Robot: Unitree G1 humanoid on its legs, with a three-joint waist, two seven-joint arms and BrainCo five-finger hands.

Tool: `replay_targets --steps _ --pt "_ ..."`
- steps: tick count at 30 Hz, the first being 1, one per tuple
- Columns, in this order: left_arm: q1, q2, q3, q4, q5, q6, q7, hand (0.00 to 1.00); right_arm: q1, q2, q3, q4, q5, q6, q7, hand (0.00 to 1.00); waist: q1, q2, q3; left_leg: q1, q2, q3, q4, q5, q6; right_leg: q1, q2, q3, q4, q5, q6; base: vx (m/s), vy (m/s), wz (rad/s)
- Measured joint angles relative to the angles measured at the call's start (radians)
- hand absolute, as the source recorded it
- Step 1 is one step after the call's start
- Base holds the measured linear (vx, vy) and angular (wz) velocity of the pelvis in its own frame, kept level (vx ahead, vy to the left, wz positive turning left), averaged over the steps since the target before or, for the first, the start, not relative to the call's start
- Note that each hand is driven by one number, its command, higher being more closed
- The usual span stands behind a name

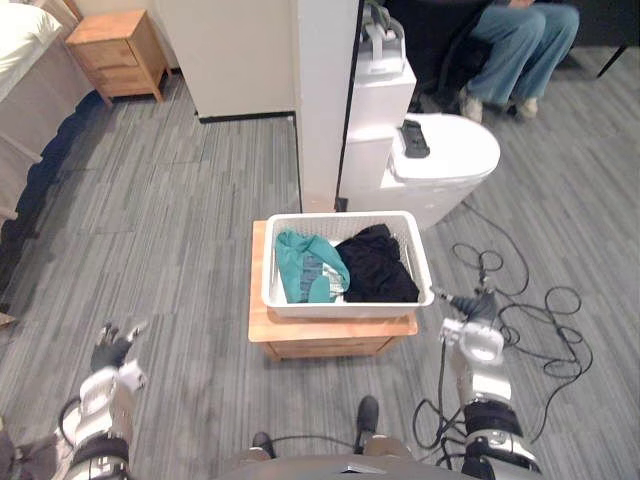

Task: Pick up the laundry basket with both hands and put the clothes into the washing machine.

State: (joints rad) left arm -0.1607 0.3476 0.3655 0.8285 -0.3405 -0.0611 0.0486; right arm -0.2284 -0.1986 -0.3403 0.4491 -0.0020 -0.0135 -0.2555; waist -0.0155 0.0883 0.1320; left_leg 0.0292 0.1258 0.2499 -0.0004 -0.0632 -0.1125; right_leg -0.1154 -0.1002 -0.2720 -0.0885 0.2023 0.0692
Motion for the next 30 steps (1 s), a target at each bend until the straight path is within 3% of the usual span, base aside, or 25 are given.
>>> replay_targets --steps 3,5,9,16,25,30 --pt "-0.151 0.064 -0.055 0.079 0.052 0.007 0.011 0.0 -0.11 -0.034 0.039 0.012 0.005 0.001 -0.017 0.0 -0.01 0.002 0.035 -0.048 -0.004 0.009 0.018 0.008 0.003 -0.049 -0.002 0.015 0.001 0.022 -0.013 -0.07 -0.016 -0.13" --pt "-0.3 0.083 -0.117 0.148 0.08 0.017 0.014 0.0 -0.254 -0.08 0.08 0.118 0.029 0.002 -0.018 0.0 -0.017 0.003 0.086 -0.083 -0.01 0.015 0.032 0.016 0.01 -0.083 -0.008 0.026 0.006 0.044 -0.023 -0.09 -0.008 -0.09" --pt "-0.458 0.069 -0.254 0.175 0.133 0.021 0.009 0.0 -0.449 -0.105 0.133 0.281 0.091 0.011 -0.016 0.0 -0.027 0.005 0.148 -0.136 -0.021 0.021 0.039 0.039 0.016 -0.136 -0.021 0.039 0.006 0.073 -0.029 -0.08 0.009 -0.04" --pt "-0.571 0.044 -0.347 0.175 0.169 0.024 0.009 0.0 -0.658 -0.168 0.133 0.449 0.122 0.021 -0.011 0.0 -0.042 0.013 0.238 -0.196 -0.022 0.03 0.064 0.048 0.014 -0.194 -0.025 0.062 0.006 0.096 -0.03 -0.06 0.023 -0.04" --pt "-0.748 -0.076 -0.374 0.266 0.146 0.046 0.02 0.0 -0.867 -0.169 0.228 0.551 0.075 0.041 0.03 0.0 -0.061 0.019 0.286 -0.224 -0.017 0.075 0.051 0.058 0.01 -0.254 -0.017 0.104 0.007 0.112 -0.038 -0.01 0.048 -0.14" --pt "-0.81 -0.107 -0.364 0.296 0.126 0.063 0.085 0.0 -0.929 -0.14 0.301 0.55 0.059 0.041 0.034 0.0 -0.069 0.023 0.295 -0.24 -0.016 0.086 0.047 0.058 0.01 -0.279 -0.013 0.123 0.007 0.114 -0.039 0.01 0.064 -0.05"
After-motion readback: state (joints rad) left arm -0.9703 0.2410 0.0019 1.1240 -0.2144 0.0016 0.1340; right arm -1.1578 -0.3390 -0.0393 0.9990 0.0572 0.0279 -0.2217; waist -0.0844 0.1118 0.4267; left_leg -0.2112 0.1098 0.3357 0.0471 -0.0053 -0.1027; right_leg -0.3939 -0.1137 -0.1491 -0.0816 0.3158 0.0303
